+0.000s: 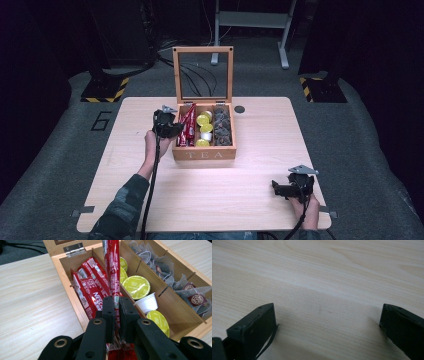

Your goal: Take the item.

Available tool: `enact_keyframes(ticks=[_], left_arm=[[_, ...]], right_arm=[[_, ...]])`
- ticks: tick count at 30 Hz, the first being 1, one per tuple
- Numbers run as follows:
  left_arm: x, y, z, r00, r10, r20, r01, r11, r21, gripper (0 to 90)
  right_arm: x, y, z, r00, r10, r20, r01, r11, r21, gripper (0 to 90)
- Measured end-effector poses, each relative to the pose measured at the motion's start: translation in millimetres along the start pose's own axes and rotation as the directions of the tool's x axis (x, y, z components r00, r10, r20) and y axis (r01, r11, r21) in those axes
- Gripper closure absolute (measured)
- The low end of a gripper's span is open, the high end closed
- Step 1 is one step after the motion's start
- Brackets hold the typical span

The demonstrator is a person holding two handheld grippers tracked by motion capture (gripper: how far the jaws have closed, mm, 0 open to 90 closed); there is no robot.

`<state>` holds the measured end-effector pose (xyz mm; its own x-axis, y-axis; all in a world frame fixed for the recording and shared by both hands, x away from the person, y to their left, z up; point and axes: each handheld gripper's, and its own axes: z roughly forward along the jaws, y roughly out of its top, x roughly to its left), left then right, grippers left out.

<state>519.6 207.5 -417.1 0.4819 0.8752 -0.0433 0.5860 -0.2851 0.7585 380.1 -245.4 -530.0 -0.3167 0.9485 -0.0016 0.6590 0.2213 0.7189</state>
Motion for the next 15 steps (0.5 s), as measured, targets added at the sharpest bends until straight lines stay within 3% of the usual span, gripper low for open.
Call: enact_keyframes(ticks=[15], left_arm=[[-5.5,-0.4,-17.6,0.9996,0.028,0.002,-0.028,0.9991,-0.033,83.3]], right_arm=[[0.0,0.0,0.0,1.0,0.0,0.0,0.0,1.0,0.0,0.0]])
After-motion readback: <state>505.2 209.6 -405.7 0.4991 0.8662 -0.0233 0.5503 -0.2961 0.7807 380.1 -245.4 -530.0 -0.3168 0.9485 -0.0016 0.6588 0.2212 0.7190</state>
